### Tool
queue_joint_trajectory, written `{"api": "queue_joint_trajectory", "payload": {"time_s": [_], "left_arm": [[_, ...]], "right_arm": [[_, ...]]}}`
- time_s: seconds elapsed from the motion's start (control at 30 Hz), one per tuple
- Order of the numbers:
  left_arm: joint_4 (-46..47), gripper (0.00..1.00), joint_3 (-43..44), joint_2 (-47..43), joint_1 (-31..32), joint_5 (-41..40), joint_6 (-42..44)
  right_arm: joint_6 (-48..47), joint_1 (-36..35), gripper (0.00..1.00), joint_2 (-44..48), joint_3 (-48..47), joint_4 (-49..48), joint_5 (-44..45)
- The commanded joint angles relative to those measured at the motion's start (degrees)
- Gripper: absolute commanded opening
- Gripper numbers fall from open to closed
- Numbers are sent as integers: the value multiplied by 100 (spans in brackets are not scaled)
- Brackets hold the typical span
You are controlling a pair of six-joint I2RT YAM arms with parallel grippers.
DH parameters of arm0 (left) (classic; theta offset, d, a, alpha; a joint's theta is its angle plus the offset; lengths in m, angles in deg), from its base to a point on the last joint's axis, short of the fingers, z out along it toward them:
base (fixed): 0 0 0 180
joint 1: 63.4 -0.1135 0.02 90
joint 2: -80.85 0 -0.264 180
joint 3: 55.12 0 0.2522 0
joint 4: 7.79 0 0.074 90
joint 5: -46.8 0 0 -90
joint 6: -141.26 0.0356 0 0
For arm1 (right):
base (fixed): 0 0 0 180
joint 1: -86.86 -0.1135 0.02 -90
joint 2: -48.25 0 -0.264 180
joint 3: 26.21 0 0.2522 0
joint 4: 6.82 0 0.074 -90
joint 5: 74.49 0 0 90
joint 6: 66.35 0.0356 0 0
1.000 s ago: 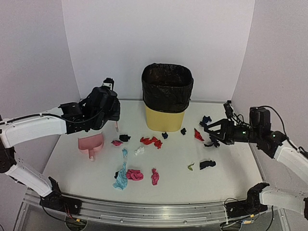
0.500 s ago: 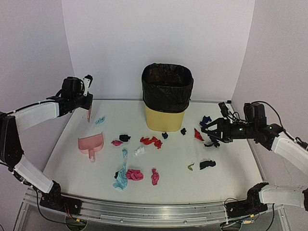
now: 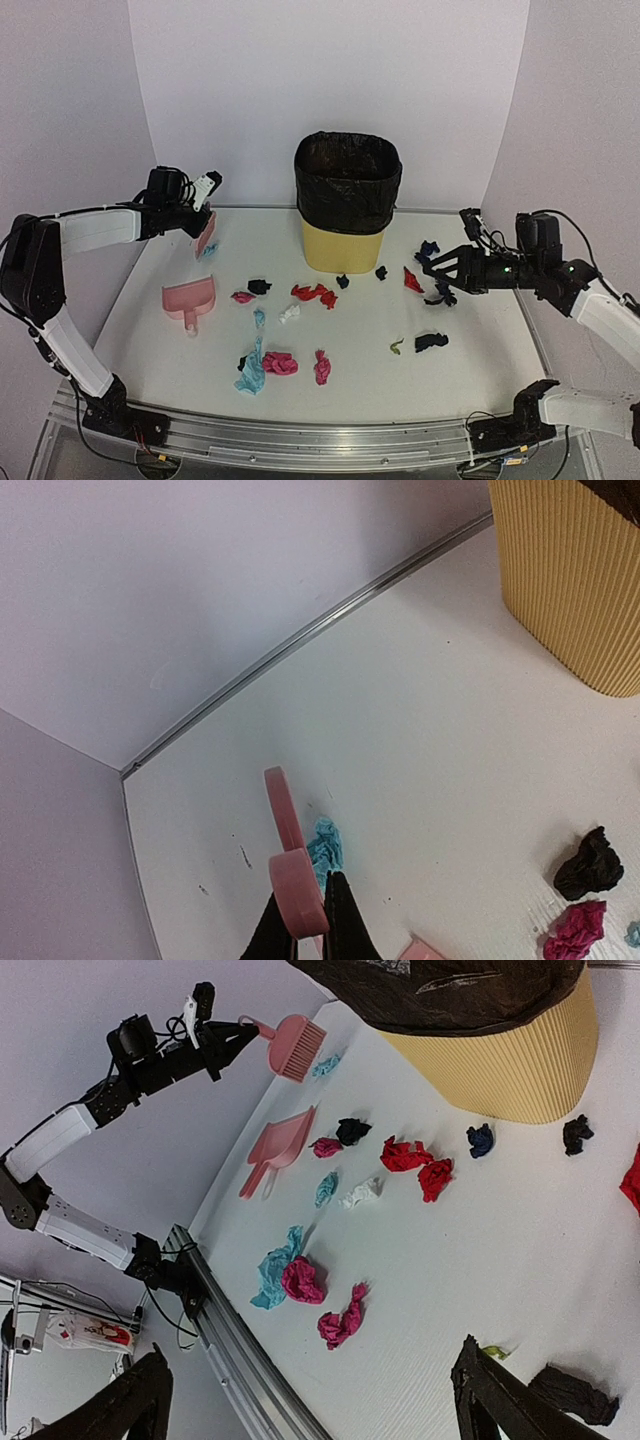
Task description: Sweep away the paper scraps from the table
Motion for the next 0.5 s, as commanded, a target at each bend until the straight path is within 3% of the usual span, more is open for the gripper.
{"api": "queue_joint_trajectory", "payload": {"time_s": [0.0, 0.17, 0.47], "left_arm": [[218, 0, 336, -121, -60, -277, 594], [551, 0, 260, -150, -266, -143, 604], [290, 0, 664, 782, -411, -42, 633]], "right_arm": [[-260, 26, 94, 139, -64, 281, -40], [-307, 26, 94, 93, -110, 340, 3], [-362, 29, 94, 149, -146, 446, 169]]}}
